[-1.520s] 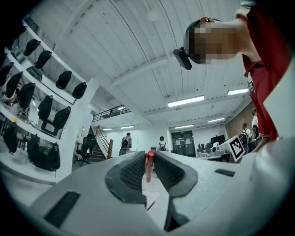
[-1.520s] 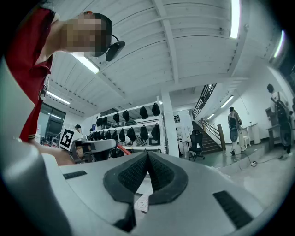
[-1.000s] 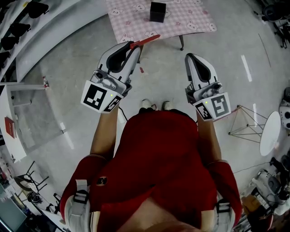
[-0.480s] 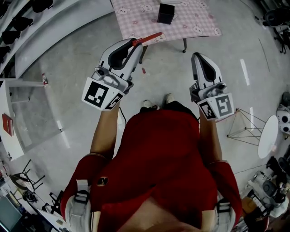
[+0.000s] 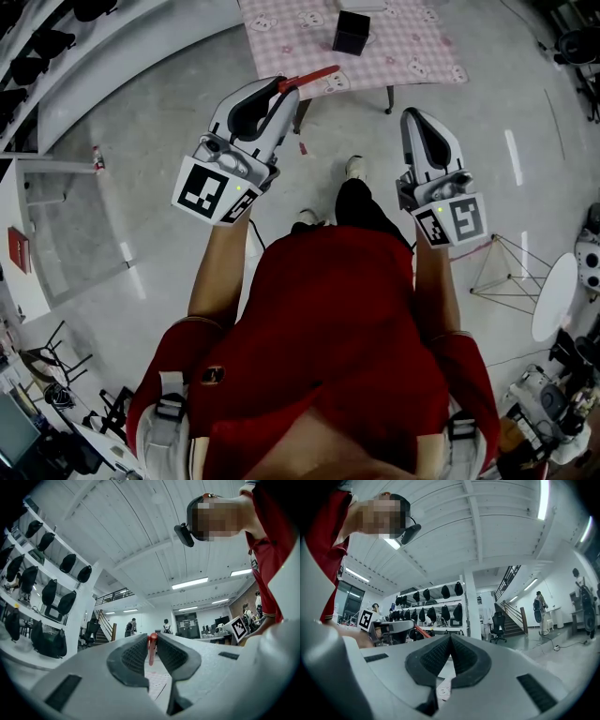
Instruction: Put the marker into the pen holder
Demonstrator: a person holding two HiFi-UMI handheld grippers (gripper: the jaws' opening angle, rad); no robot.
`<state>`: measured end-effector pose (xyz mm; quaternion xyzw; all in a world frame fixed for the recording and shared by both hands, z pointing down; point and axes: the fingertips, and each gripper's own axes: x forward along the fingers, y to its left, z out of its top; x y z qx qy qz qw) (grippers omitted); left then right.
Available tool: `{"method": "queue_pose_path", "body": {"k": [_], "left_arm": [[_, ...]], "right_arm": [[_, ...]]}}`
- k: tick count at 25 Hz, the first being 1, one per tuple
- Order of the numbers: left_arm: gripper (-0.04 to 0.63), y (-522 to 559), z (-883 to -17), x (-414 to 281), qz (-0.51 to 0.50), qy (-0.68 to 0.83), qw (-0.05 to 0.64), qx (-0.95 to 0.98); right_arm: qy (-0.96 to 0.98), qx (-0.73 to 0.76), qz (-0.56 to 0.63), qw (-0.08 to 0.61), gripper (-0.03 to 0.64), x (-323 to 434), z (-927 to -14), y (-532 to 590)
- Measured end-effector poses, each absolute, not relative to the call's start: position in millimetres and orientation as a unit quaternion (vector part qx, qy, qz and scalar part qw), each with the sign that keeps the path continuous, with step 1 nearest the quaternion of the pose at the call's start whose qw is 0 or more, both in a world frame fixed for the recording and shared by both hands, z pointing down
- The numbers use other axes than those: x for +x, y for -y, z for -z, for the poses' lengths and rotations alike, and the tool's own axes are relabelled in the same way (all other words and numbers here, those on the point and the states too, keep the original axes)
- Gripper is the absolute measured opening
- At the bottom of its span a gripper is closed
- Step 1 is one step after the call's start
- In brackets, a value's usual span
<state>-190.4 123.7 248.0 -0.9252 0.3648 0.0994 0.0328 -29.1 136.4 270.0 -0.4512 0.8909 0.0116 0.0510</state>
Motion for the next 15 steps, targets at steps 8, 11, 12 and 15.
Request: {"method": "queue_pose_path", "body": {"k": [8,11,12,15], "left_arm": [[0.063,-76,-253,-170,-0.072,-0.384,0.036,-0.920],[0.063,-48,-256,-159,-0.062,-0.392,0.034,-0.917],[0.063,-38,-258,-155,-0.059,-0.394,0.033,-0.917],[0.063,-9,-264,-143,-0.048,-0.400,0.028,-0.915]], "right_arm": [[-0.899,-0.434,-0.006,0.060,-0.003,-9,-280,-80],[-0.903,-0.425,0.000,0.061,-0.003,1,-284,-50],[-0.904,-0.422,0.001,0.062,-0.003,5,-286,-39],[-0.907,-0.416,0.005,0.061,-0.002,16,-289,-8]]}}
